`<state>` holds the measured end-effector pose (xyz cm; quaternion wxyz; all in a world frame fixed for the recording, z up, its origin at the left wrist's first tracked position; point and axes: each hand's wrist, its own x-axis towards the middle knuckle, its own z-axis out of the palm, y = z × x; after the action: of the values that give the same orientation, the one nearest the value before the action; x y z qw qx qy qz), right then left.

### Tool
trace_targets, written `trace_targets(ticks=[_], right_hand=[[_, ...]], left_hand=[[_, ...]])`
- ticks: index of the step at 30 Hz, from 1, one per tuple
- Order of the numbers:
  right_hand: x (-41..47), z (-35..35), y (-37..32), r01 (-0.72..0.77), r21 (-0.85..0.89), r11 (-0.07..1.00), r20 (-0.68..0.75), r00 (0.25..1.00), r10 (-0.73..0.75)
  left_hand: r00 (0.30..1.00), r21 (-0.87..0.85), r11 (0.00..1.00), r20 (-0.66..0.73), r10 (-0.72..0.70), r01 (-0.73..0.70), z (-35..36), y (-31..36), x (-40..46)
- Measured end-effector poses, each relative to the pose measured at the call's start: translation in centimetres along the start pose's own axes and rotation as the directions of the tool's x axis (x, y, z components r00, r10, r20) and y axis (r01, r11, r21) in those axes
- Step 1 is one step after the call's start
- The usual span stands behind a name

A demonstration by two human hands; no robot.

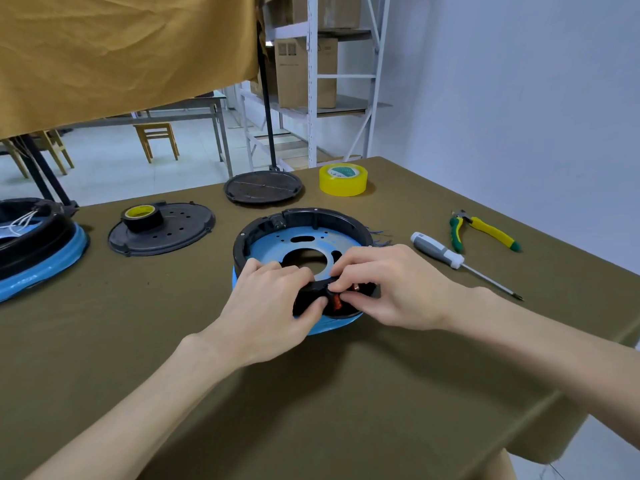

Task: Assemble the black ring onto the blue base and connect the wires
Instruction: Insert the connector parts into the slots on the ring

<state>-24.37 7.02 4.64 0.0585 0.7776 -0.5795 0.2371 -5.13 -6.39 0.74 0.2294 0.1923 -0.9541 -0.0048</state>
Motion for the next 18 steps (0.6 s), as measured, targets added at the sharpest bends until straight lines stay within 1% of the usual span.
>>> trace_targets(ticks=[3,5,9,13,18], right_hand=[[0.4,0.1,-0.1,-0.066,0.070,0.995,-0.027,0.997,0.069],[0.8,0.0,-0.2,-0.102,0.082,0.991,-0.026,0.994,0.104],[1.5,-0.4,-0.7,-0.135,0.044,0.990,0.018,0.991,0.134],[2.5,-0.8,-1.2,-0.220,0.031,0.975,0.060,0.974,0.218],[3.0,-0.3,-1.8,-0.252,-0.061,0.966,0.048,0.966,0.255]], left_hand=[[1.000,0.002,1.000,-0.015,0.017,-0.017,0.0,0.0,0.0],[0.999,0.012,0.999,-0.018,0.031,-0.031,0.0,0.1,-0.1],[0.999,0.022,0.999,-0.030,0.025,-0.025,0.0,0.3,-0.1],[0.999,0.004,1.000,-0.047,0.004,-0.004,0.2,0.2,-0.1],[0.999,-0.018,1.000,-0.034,0.015,-0.016,0.3,0.0,-0.1]])
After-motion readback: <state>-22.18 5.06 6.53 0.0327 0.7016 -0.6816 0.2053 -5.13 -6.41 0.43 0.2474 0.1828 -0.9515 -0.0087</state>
